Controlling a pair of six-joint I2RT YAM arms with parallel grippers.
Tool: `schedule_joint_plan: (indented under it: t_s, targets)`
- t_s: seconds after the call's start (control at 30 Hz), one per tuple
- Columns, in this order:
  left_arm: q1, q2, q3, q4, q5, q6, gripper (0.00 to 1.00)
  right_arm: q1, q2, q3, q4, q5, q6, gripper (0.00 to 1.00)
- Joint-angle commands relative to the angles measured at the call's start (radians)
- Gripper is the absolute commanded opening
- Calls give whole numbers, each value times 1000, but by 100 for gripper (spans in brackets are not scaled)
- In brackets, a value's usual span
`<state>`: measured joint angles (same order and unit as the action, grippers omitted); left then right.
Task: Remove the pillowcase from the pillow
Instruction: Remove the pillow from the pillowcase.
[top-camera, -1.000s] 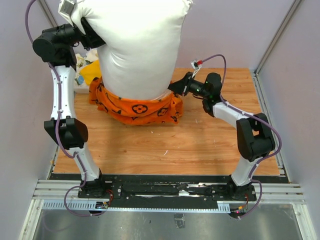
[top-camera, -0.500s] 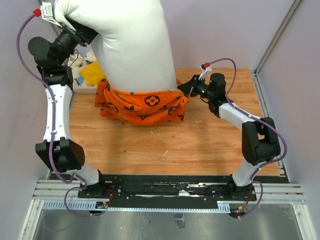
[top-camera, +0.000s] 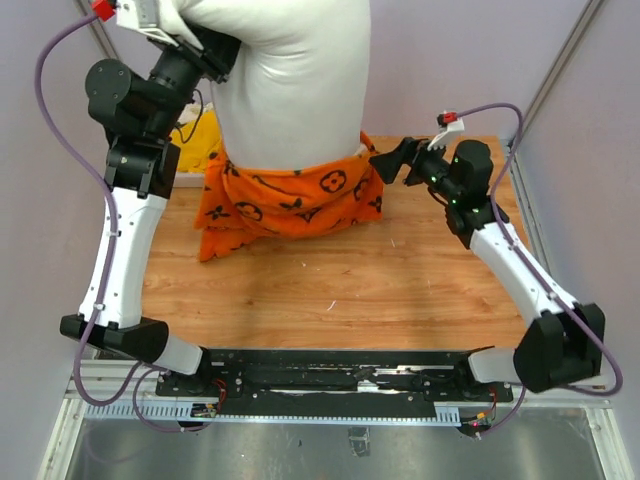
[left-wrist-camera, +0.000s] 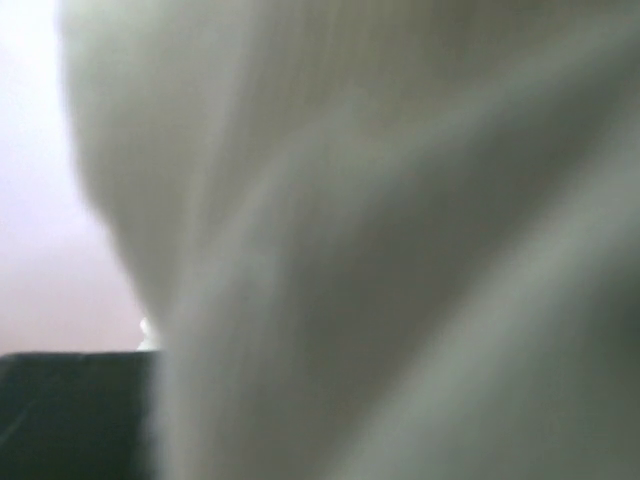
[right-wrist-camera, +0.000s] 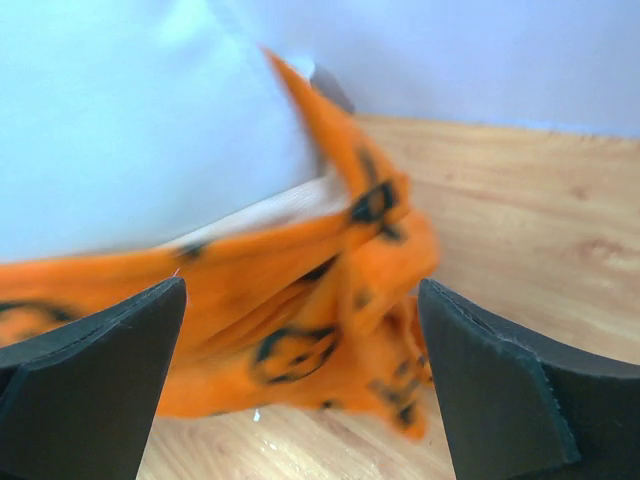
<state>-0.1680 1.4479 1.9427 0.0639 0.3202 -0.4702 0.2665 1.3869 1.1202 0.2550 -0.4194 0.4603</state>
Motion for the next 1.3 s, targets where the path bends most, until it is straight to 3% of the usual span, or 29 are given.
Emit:
schedule_joint_plan:
  t_s: [0.0,0.13,0.23,0.37,0.5,0.7,1.03,1.27]
  targets:
    - [-126,36,145,71,-419,336,0,54,-139,-25,-42,97,-69,99]
    - [-232,138,212,79,-660,507,0,163,-249,-53,-68,250,-181,99]
    - [-293,228,321,63,-804,611,0,201,-283,-61,-45,259,-202,99]
    - [-397,309,401,111,-950,729,0,268,-239,-21,-51,230,-223,99]
    - [-498,351,404,256,-1090,892,0,361,-148,36,-34,251,-257,99]
    - [-550,373,434,289,-1150,952,0,430,1,119,40,241,-246,100]
    - [-554,398,472,280,-1187,962,0,529,173,128,287,308,-119,85]
    - [-554,394,474,265,-1179,938,0,561,287,211,298,374,-136,80]
